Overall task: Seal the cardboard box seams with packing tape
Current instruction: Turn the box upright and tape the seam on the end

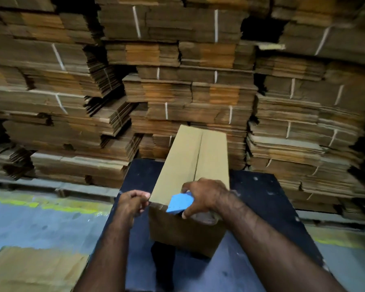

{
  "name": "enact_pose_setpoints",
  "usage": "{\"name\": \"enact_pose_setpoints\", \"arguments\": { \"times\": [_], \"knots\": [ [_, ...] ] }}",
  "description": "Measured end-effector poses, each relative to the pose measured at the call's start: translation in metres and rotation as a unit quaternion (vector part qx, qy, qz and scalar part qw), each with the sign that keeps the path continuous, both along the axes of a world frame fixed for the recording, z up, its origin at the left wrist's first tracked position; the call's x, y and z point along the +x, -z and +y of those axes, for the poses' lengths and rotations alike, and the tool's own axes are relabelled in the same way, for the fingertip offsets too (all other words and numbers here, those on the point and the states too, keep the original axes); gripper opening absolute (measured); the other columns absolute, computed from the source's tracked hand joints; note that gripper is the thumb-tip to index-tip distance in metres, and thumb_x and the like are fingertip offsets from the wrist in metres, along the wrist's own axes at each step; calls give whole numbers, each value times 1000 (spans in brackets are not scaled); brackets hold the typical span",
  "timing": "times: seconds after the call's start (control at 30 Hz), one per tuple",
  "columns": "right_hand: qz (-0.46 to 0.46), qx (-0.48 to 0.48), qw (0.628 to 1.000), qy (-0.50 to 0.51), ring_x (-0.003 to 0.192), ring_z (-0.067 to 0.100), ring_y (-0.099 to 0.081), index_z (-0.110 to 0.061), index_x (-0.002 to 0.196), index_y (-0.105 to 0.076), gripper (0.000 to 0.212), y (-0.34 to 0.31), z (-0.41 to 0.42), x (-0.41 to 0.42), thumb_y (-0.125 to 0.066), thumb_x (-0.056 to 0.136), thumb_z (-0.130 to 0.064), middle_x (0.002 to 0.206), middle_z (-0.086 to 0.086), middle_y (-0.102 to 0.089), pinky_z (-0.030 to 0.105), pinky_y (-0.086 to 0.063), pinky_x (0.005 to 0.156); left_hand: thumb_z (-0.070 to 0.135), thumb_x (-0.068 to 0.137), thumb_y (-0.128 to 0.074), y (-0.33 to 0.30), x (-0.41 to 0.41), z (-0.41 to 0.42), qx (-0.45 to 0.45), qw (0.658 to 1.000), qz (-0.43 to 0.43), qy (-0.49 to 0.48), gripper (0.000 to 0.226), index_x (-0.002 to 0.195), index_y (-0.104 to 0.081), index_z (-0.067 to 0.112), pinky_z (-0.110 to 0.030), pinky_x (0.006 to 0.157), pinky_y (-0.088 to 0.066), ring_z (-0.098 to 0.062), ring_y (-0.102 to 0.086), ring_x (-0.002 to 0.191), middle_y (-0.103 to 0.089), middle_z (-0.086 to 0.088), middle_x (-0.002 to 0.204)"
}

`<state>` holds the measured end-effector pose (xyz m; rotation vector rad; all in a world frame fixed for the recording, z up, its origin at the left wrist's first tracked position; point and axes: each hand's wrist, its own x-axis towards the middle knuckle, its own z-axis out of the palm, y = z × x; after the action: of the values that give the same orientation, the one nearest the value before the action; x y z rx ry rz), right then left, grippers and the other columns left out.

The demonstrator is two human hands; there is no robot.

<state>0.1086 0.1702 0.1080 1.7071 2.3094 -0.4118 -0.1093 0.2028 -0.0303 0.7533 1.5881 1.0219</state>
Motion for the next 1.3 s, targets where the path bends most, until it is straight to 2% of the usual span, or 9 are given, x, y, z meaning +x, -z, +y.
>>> {"name": "enact_pose_setpoints", "arguments": {
  "times": [0.13, 0.23, 0.33, 0.67, 0.77, 0.87, 1.0, 1.13, 1.3],
  "knots": [
    [-20, 24, 999, -15, 96, 20, -51, -31, 124, -51, 60, 3, -4, -4, -75, 73, -55, 109, -2, -62, 38, -36, 75, 39, 87, -70, -1, -7, 1, -5, 965, 238, 106, 58, 131, -52, 7, -38, 86, -49, -38, -59, 112, -63, -18, 123],
    [-41, 41, 998, -26, 99, 23, -54, -29, 125, -50, 61, 6, -7, -6, -74, 74, -54, 111, 1, -63, 39, -39, 77, 29, 88, -65, -13, -5, -11, 58, 900, 421, 101, 56, 135, -47, 7, -45, 92, -49, -41, -55, 119, -62, -21, 128],
    [-45, 65, 997, -20, 98, 24, -56, -29, 124, -51, 62, 9, -10, -6, -74, 73, -55, 109, 1, -64, 39, -41, 78, 12, 90, -65, -32, 20, -40, 188, 888, 391, 153, 69, 152, -36, 12, -41, 102, -43, -30, -51, 129, -55, -8, 140],
    [-33, 59, 998, 2, 91, 18, -55, -36, 116, -51, 57, 5, -13, 1, -73, 69, -58, 101, -5, -62, 37, -44, 77, 31, 85, -72, -29, 23, -48, 113, 928, 261, 239, 89, 158, -22, 19, -29, 105, -39, -26, -47, 136, -46, -7, 152],
    [-35, 59, 998, 0, 95, 17, -55, -37, 119, -51, 58, 5, -14, 1, -72, 69, -60, 104, -6, -62, 39, -47, 82, 37, 80, -71, -25, 22, -47, 145, 871, 361, 299, 98, 158, -15, 18, -35, 109, -41, -26, -43, 139, -44, -4, 153],
    [-36, 55, 998, 2, 94, 16, -54, -38, 121, -51, 61, 6, -12, 1, -72, 69, -61, 105, -6, -62, 35, -44, 78, 28, 83, -74, -21, 30, -48, 264, 803, 448, 291, 90, 156, -23, 15, -37, 121, -19, -17, -17, 152, -27, 3, 162],
    [-46, 52, 998, -7, 95, 15, -51, -39, 127, -50, 65, 8, -9, 2, -72, 70, -63, 108, -7, -61, 33, -41, 73, 23, 76, -80, -2, 23, -43, 316, 693, 566, 314, 68, 137, -55, 10, -41, 115, -33, -22, -47, 137, -54, -8, 146],
    [-29, 50, 998, -30, 96, 15, -51, -41, 133, -47, 69, 5, -6, 15, -68, 72, -66, 108, -8, -60, 33, -42, 74, 3, 54, -89, 12, 18, -40, 342, 656, 599, 306, 76, 126, -65, 2, -49, 103, -45, -28, -62, 122, -65, -15, 131],
    [-65, 42, 997, -20, 95, 12, -50, -45, 135, -43, 71, -7, -5, 58, -66, 72, -67, 102, -13, -55, 39, -51, 82, -3, 57, -86, 15, 20, -36, 331, 654, 609, 301, 80, 133, -61, 6, -49, 108, -40, -25, -58, 128, -62, -11, 136]
  ]
}}
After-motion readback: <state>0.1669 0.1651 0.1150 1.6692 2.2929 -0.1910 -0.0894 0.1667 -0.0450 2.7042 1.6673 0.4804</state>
